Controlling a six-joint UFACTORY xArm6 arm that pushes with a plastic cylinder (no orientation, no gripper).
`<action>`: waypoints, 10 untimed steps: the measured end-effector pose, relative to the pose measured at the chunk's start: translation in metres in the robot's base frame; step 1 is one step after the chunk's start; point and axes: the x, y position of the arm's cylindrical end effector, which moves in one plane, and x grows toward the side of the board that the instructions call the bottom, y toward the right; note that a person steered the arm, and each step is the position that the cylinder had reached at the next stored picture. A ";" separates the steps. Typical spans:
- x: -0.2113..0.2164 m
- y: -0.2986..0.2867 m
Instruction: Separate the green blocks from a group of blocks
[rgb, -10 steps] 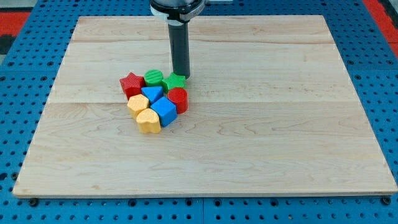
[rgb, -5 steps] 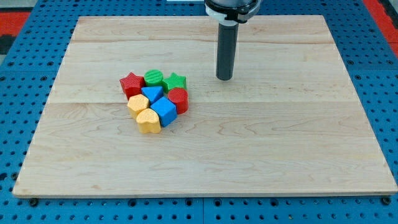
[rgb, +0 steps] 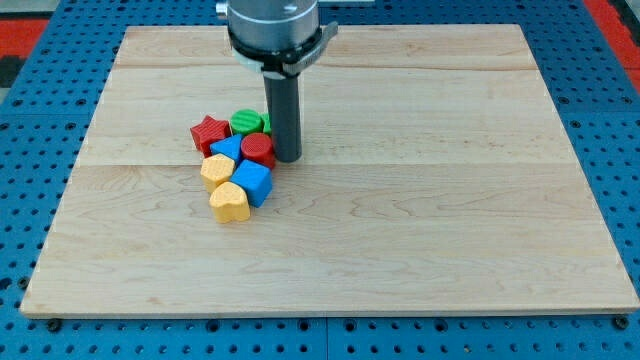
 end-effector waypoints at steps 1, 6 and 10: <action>-0.021 0.000; -0.009 -0.072; -0.067 0.029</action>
